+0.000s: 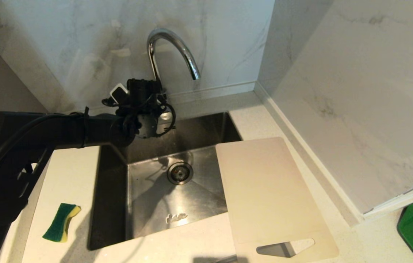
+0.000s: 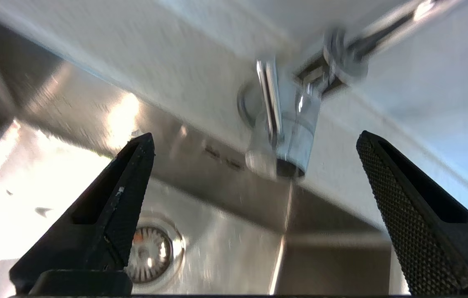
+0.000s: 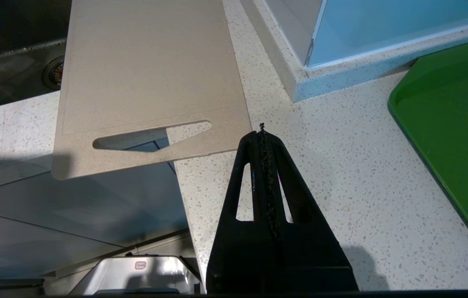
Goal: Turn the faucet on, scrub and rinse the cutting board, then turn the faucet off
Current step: Turn on the tap
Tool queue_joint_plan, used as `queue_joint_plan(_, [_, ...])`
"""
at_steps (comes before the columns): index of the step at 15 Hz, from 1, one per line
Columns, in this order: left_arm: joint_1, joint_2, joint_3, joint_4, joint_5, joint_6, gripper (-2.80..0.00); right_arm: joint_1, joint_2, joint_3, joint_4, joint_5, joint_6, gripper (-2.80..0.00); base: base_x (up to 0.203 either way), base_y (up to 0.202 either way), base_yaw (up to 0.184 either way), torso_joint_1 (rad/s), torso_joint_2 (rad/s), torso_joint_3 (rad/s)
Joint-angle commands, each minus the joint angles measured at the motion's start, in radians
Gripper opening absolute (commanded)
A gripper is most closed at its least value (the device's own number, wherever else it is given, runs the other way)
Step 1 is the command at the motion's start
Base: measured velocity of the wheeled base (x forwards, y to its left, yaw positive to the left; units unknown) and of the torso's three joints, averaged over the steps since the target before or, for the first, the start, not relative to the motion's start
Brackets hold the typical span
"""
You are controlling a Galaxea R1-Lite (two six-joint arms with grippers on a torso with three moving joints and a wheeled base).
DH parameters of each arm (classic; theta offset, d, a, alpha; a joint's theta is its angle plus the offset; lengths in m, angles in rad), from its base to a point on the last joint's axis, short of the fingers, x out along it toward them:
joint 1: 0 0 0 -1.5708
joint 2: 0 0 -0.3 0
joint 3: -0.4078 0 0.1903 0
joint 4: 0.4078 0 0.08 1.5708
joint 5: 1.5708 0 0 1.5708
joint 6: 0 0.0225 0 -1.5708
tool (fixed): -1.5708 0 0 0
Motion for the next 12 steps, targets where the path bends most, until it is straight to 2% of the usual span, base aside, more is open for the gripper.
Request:
queue_joint_plan(1, [0.003, 0.015, 0.0, -0.042, 0.075, 0.03, 0.0, 0.0, 0.001, 0.0, 0.0, 0.0, 0.0, -2.8, 0.0, 0.0, 0.0, 0.0, 0.0, 0.0])
queue_joint_plan(3, [-0.002, 0.022, 0.0, -0.099, 0.121, 0.063, 0.0, 0.0, 0.0, 0.0, 0.0, 0.0, 0.0, -2.8, 0.0, 0.0, 0.0, 0.0, 0.0, 0.0])
queue_joint_plan(6, [-0.018, 0.055, 0.0, -0.133, 0.184, 0.065, 0.0, 0.0, 0.001, 0.0, 0.0, 0.0, 0.0, -2.8, 0.0, 0.0, 0.0, 0.0, 0.0, 0.0])
queue_joint_plan(12, [-0.015, 0.077, 0.0, -0.153, 0.189, 0.07, 0.0, 0.0, 0.001, 0.0, 0.0, 0.0, 0.0, -2.8, 0.0, 0.0, 0.0, 0.0, 0.0, 0.0])
